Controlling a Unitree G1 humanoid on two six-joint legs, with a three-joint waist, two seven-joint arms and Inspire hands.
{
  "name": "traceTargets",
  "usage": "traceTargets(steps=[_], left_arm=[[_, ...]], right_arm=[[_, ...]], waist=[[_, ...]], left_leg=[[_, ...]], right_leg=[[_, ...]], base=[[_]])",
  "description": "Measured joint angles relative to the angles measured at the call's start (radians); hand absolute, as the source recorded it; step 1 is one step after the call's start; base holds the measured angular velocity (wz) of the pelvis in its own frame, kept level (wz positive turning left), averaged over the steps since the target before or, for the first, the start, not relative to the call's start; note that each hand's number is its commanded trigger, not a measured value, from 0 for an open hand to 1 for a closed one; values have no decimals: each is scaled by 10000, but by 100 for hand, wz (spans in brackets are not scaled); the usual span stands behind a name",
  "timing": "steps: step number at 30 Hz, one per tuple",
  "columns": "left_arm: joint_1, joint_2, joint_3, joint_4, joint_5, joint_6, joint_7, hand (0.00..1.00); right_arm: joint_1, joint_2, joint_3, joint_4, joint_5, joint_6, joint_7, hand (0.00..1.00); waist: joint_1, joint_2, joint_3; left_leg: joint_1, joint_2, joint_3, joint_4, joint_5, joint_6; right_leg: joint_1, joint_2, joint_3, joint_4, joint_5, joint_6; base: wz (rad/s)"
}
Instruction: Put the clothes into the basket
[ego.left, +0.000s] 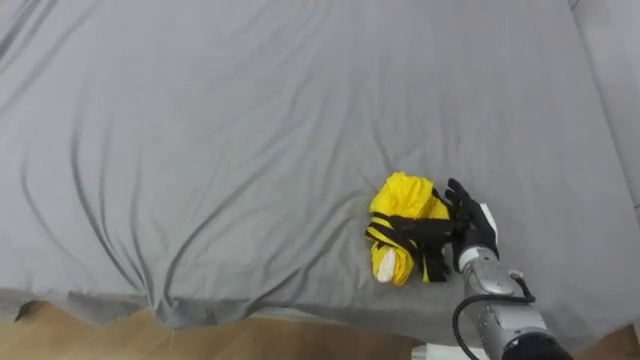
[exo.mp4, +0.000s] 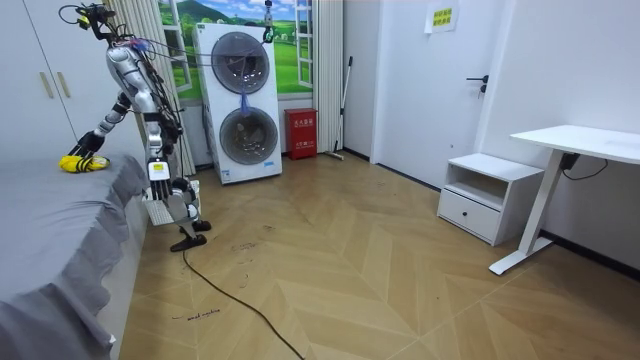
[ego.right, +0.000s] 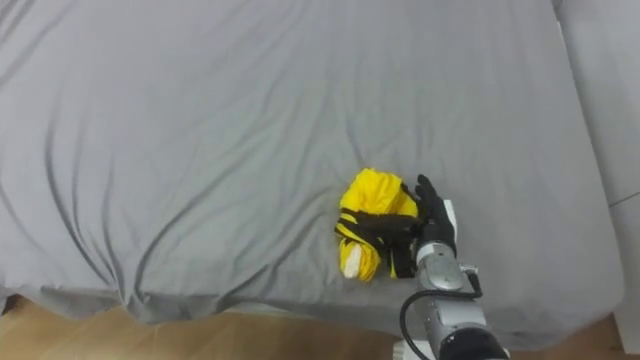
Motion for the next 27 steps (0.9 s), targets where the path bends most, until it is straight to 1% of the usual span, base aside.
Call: traceTargets(steps=[1, 3, 5, 8, 12, 13, 14, 15, 19, 21, 22, 27], left_arm=[[-20, 23, -48, -5, -7, 51, 0, 0], [-26, 23, -63, -6, -19, 59, 0, 0], [-24, 23, -71, -5, -21, 73, 1, 0], [-40, 18, -256, -45, -19, 85, 4, 0], [-60, 13, -261, -99, -21, 124, 77, 0], [-75, 13, -261, -99, -21, 133, 102, 0], [-77, 13, -270, -114, -28, 143, 102, 0], [-76, 12, -278, -134, -41, 152, 102, 0], [-76, -18, -279, -150, -64, 168, 103, 0], [-77, -15, -283, -131, -156, 204, 102, 0], [-76, -8, -376, -106, -399, 213, 103, 0], [-63, 3, -472, -155, -431, 239, 102, 0]], right_arm=[[0, -1, 119, -6, -8, 0, 50, 0], [1, 37, 221, -18, -170, 0, 116, 0], [22, 114, 522, -193, -322, 3, 117, 0], [23, 224, 836, -419, -579, 3, 218, 0], [24, 263, 1075, -578, -831, 3, 465, 0], [28, 264, 1115, -581, -883, 5, 489, 49], [31, 245, 1194, -582, -885, 5, 503, 49], [41, 241, 1258, -579, -884, 5, 514, 100], [185, 244, 1284, -456, -877, 8, 549, 100], [190, 243, 1365, -124, -873, -19, 582, 100], [187, 221, 1434, 274, -860, -25, 613, 100], [328, 199, 1467, 1093, -874, 39, 737, 100]], waist=[[-4, 5, 2], [-3, 24, 7], [2, 49, 7], [3, 122, -7], [5, 179, -22], [3, 178, -22], [-1, 182, -24], [-2, 186, -27], [9, 194, -34], [14, 194, -35], [36, 194, -34], [54, 189, -37]], left_leg=[[1, 0, -7, -1, 0, 0], [11, 1, -4, -6, 1, 0], [35, 5, 13, -5, 2, -1], [46, 12, 35, -8, 4, -4], [39, 15, 63, -15, 4, -4], [37, 15, 63, -16, 4, -4], [36, 15, 63, -15, 4, -4], [37, 14, 63, -13, 4, -4], [73, 10, 37, -13, 5, -4], [101, 10, 40, -16, 6, -5], [165, 11, 42, -24, 6, -5], [221, 5, -4, -16, 6, -5]], right_leg=[[4, 0, 3, -2, 0, 0], [4, 0, 67, -9, 0, 0], [7, 3, 103, -10, 0, 0], [6, 3, 87, -12, 0, 0], [-9, -1, 5, -11, 0, 0], [-11, -1, 4, -11, 0, 0], [-9, -2, -2, -10, 0, 0], [-7, -2, -1, -8, 0, 0], [35, -2, -5, -7, 0, 0], [57, -1, -6, -7, 0, 0], [115, -2, -5, -6, 0, 0], [199, -2, -66, -9, -1, 0]], base=[[0], [0], [-6], [-2], [0], [0], [0], [0], [0], [0], [0], [2]])
